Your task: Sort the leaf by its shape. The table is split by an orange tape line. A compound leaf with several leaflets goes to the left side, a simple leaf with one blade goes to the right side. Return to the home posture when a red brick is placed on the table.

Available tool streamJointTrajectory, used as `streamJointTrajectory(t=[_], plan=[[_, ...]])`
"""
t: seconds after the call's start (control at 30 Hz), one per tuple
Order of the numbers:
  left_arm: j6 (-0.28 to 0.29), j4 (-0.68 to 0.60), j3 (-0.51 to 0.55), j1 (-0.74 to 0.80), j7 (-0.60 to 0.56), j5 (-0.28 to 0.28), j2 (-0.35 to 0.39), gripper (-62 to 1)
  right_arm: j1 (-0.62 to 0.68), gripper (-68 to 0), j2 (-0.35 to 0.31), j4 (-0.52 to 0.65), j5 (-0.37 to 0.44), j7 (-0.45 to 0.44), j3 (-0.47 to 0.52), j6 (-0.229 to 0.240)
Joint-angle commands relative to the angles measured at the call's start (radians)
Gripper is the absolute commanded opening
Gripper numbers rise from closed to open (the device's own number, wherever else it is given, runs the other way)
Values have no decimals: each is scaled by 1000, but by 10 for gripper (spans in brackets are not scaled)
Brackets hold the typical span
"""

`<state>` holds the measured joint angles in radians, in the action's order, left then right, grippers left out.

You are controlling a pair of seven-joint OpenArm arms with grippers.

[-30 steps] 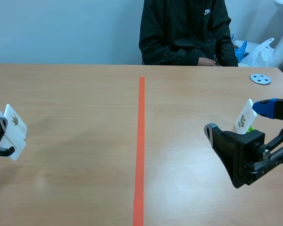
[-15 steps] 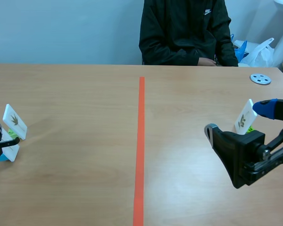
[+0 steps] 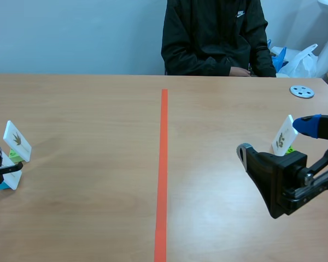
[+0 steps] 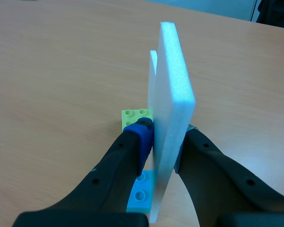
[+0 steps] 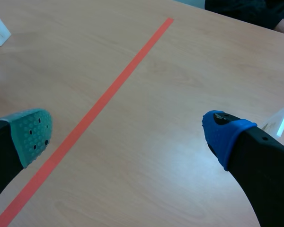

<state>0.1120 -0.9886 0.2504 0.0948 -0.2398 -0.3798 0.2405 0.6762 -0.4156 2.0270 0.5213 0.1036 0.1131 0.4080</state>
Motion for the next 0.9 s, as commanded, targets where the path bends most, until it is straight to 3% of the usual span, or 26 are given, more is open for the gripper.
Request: streamJointTrajectory(t=[0.0,0.23,0.4,0.63,0.87], plan=[[2,-24,12,0,-17,-6,10,-517,-11,4,-8,3,6,-15,13,1],[3,-24,12,2,-17,-6,9,-515,-11,4,-8,3,6,-11,13,1],[3,-24,12,5,-17,-6,10,-445,-11,4,-8,3,6,-11,13,1],[3,-24,12,5,-17,-6,10,-439,-11,4,-8,3,6,-11,13,1],[6,-24,12,5,-18,-6,13,-317,-11,4,-8,3,6,-12,13,2]])
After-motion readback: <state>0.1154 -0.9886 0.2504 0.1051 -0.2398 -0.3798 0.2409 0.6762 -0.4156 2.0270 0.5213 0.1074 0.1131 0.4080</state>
